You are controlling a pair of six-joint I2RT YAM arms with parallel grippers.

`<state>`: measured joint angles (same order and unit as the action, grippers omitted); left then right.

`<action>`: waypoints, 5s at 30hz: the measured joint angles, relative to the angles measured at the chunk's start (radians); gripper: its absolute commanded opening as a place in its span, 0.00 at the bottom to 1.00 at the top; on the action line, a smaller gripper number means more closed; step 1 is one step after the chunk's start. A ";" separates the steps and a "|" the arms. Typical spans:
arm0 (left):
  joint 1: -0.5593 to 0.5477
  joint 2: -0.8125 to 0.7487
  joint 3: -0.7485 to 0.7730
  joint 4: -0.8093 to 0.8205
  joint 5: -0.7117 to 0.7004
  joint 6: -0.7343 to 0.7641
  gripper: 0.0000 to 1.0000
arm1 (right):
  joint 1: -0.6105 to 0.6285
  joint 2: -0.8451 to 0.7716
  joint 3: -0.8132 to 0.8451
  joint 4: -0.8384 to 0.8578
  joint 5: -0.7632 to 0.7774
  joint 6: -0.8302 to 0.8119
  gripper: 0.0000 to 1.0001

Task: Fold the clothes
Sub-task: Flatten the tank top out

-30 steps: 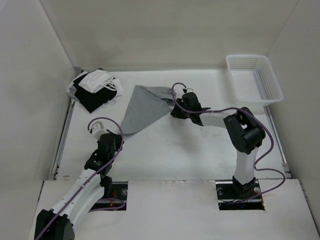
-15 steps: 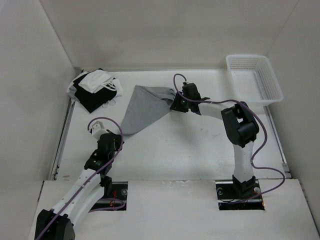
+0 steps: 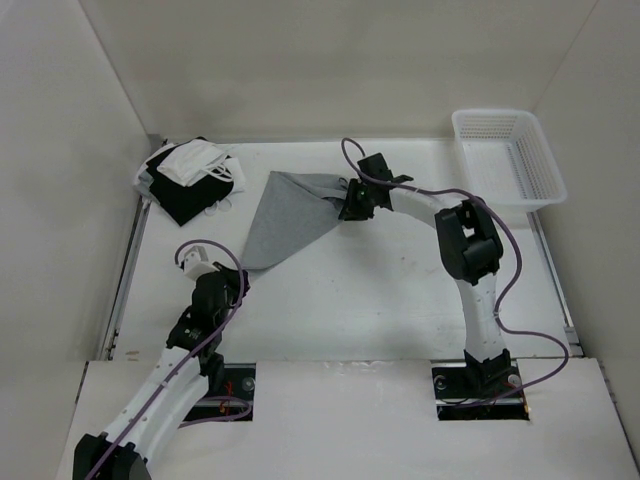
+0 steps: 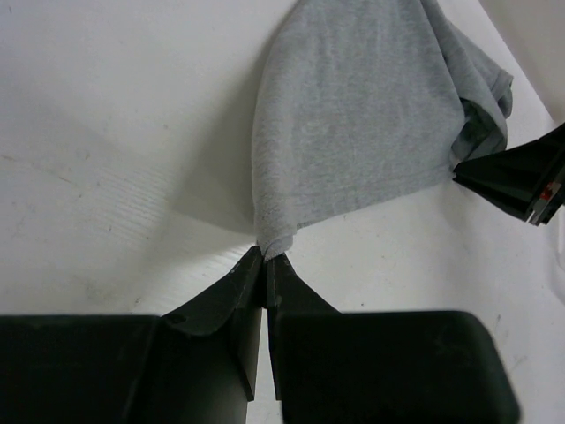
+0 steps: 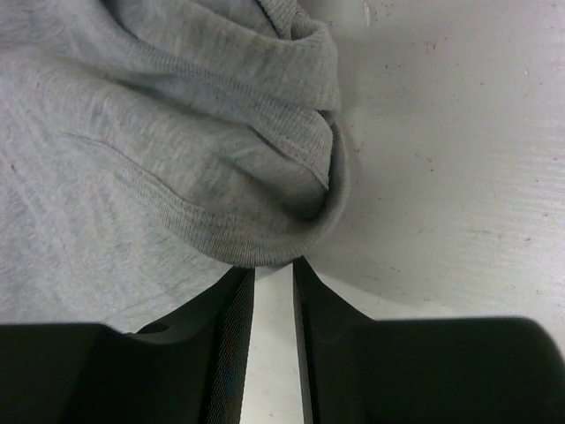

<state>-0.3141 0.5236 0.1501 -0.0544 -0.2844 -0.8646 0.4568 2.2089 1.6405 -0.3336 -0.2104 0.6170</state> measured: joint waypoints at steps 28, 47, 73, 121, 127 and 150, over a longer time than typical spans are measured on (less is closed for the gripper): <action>0.018 0.080 -0.039 0.060 0.057 -0.016 0.06 | 0.072 -0.485 -0.710 0.273 0.122 0.096 0.00; 0.005 0.089 -0.039 0.062 0.059 -0.010 0.06 | 0.219 -0.633 -0.980 0.492 0.266 0.251 0.38; 0.005 0.093 -0.039 0.060 0.060 -0.010 0.06 | 0.261 -0.591 -0.845 0.269 0.479 0.243 0.35; 0.224 0.046 0.092 -0.444 0.343 -0.388 0.47 | 0.254 -0.840 -1.116 0.351 0.479 0.161 0.01; 0.229 0.050 0.092 -0.447 0.430 -0.491 0.47 | 0.259 -0.870 -1.155 0.405 0.475 0.148 0.01; 0.121 0.384 0.098 -0.058 0.253 -0.575 0.02 | 0.301 -1.015 -1.219 0.468 0.453 0.138 0.01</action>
<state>-0.1928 0.9073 0.2485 -0.1123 -0.0315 -1.4399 0.7574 1.1934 0.4217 0.1341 0.2424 0.7551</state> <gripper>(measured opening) 0.063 0.014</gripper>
